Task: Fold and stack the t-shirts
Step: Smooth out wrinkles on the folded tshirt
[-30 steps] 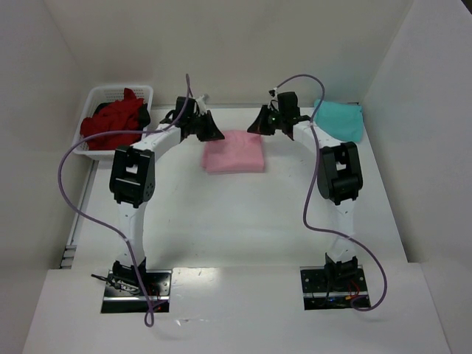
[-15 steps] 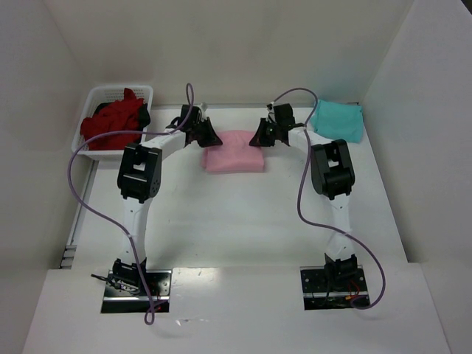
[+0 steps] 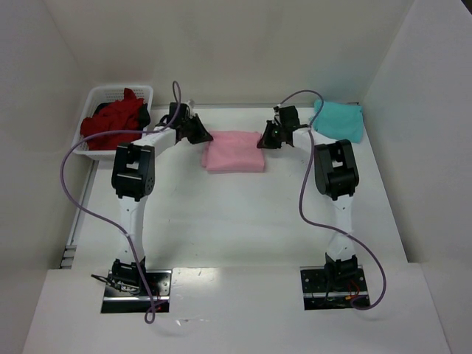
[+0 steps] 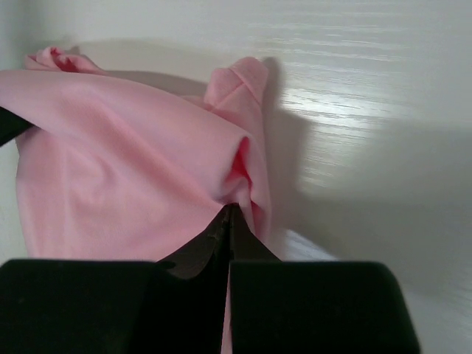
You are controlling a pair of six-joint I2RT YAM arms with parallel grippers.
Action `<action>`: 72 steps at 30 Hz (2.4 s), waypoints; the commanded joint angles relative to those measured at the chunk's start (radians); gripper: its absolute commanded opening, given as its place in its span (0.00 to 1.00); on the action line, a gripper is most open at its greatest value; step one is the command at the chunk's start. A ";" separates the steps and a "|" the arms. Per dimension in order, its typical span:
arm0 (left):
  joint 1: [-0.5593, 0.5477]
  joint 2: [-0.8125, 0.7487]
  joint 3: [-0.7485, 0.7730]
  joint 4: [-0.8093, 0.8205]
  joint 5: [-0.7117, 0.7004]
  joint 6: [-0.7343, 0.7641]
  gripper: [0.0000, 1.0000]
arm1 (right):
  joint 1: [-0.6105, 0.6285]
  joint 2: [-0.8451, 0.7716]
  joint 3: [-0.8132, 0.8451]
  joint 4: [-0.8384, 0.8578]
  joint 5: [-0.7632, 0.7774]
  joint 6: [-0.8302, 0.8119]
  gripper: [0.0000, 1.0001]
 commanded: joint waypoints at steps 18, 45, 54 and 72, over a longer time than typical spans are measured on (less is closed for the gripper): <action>0.004 0.001 0.127 0.070 0.214 0.108 0.31 | -0.024 0.028 0.184 0.118 -0.168 0.108 0.09; 0.004 0.114 0.256 -0.074 -0.031 0.047 0.14 | -0.024 0.188 0.301 0.028 -0.049 0.052 0.01; 0.004 0.101 0.312 -0.125 -0.012 0.068 0.19 | -0.024 0.186 0.394 -0.006 -0.032 0.045 0.01; 0.025 -0.296 -0.205 -0.157 0.031 0.156 0.99 | -0.007 -0.148 -0.047 -0.084 0.037 -0.130 0.03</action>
